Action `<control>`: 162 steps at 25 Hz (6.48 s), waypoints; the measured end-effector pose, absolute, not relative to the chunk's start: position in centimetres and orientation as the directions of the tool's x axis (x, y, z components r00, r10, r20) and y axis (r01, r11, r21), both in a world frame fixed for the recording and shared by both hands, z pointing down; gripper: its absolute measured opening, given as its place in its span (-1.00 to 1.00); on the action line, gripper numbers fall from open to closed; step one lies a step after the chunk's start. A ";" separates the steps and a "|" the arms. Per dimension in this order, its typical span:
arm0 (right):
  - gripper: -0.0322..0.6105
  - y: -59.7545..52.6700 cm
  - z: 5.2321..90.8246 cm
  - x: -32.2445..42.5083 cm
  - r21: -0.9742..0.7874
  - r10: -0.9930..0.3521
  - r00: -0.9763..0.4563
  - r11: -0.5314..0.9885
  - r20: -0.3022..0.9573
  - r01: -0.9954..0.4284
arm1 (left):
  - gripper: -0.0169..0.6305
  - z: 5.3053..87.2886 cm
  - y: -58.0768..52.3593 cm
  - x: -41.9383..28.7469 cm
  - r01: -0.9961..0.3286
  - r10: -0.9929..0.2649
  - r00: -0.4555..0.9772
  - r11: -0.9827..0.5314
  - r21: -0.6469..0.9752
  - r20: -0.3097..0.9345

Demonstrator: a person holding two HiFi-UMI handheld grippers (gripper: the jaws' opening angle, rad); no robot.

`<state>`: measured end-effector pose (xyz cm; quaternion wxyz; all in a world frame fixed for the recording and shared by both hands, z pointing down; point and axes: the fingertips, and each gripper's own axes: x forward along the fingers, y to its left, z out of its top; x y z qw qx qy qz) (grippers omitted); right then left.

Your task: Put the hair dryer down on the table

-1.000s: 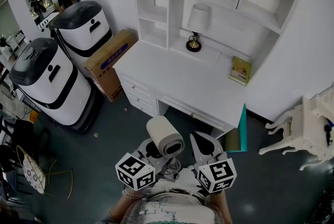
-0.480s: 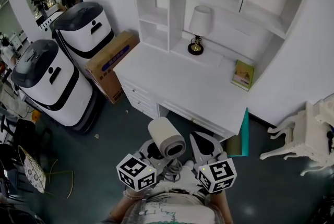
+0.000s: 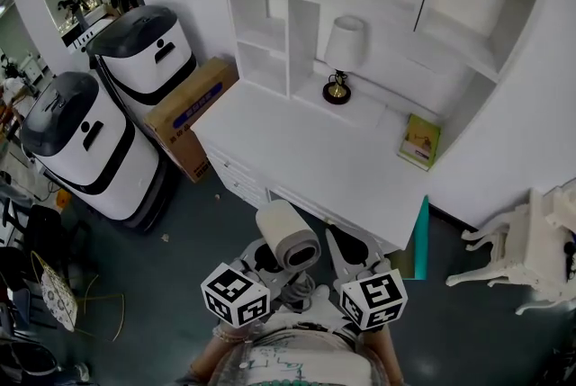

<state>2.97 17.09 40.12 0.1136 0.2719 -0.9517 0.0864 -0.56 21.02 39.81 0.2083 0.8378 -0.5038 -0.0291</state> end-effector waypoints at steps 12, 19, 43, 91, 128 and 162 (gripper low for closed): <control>-0.81 13.3 40.2 4.6 -0.097 -0.470 -0.842 0.856 0.265 -0.508 | -0.38 40.1 16.9 1.5 -0.845 -0.863 0.473 -0.386 0.370 0.178; -0.81 11.3 40.7 6.1 -0.094 -0.471 -0.840 0.855 0.269 -0.510 | -0.38 40.1 14.7 2.8 -0.849 -0.869 0.463 -0.379 0.369 0.172; -0.81 6.7 42.0 6.7 -0.100 -0.444 -0.843 0.865 0.303 -0.491 | -0.38 41.1 10.2 2.7 -0.852 -0.884 0.430 -0.331 0.405 0.181; -0.81 -0.4 42.5 -8.2 -0.085 -0.640 -0.701 0.717 0.314 -0.692 | -0.38 42.8 1.9 -11.9 -0.722 -0.716 0.665 -0.545 0.425 0.212; -0.81 -11.3 43.0 1.9 -0.161 -0.617 -0.722 0.715 0.312 -0.681 | -0.38 43.6 -9.4 -1.6 -0.739 -0.701 0.656 -0.524 0.423 0.280; -0.81 -14.8 43.8 0.6 -0.124 -0.700 -0.618 0.620 0.359 -0.775 | -0.38 44.5 -13.3 -2.0 -0.621 -0.546 0.782 -0.652 0.435 0.299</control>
